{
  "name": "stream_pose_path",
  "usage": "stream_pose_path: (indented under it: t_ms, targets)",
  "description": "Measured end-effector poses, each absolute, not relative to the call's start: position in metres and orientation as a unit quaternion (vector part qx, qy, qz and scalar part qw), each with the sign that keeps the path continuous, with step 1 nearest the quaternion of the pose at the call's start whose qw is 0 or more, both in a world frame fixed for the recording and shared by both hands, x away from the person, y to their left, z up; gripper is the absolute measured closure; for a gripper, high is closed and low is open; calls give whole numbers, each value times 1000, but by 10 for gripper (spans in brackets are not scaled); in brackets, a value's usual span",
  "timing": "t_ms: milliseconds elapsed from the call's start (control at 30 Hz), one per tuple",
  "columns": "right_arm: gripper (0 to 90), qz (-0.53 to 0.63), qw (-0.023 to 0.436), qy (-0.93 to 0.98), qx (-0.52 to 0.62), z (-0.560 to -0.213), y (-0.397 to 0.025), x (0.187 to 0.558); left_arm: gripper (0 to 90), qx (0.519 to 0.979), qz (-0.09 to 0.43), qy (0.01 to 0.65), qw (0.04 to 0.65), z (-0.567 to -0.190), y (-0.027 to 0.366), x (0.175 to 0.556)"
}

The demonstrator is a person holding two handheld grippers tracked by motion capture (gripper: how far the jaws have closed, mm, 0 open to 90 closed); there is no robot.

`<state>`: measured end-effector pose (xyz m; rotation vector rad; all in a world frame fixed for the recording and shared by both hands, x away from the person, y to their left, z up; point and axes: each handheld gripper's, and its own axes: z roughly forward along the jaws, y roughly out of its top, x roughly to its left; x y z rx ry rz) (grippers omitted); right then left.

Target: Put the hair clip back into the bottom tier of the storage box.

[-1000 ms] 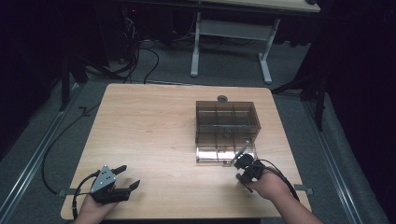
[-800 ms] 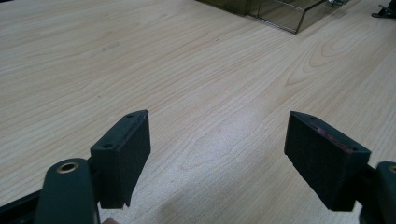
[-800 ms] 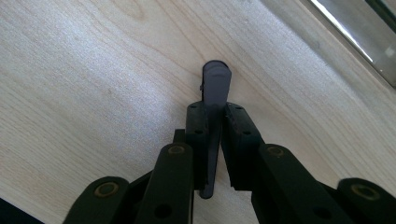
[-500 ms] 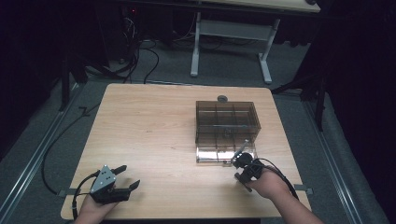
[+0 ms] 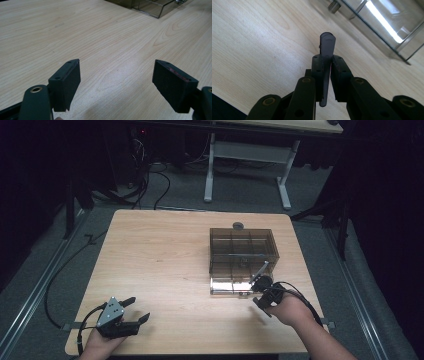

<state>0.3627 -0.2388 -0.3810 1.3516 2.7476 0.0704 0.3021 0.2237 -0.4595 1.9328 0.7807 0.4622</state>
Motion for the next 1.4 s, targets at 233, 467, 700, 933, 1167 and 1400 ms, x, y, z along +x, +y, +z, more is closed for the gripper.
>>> stream_pose_path:
  t_ms: [233, 467, 700, 933, 1167, 1400]
  targets:
    - [812, 26, 42, 898, 438, -372, -239, 370, 230, 792, 190, 320, 484, -459, 224, 302]
    - [812, 30, 38, 898, 438, -368, -236, 377, 229, 792, 190, 320, 483, -459, 224, 302]
    - [811, 28, 40, 904, 425, -363, -229, 389, 230, 793, 189, 319, 484, -459, 224, 302]
    - [811, 25, 46, 909, 413, -359, -220, 401, 230, 793, 189, 318, 485, -460, 224, 302]
    - [811, 23, 53, 913, 403, -361, -213, 415, 230, 793, 188, 318, 485, -460, 224, 302]
    - [810, 20, 59, 919, 390, -365, -208, 430, 230, 793, 187, 318, 485, -460, 224, 302]
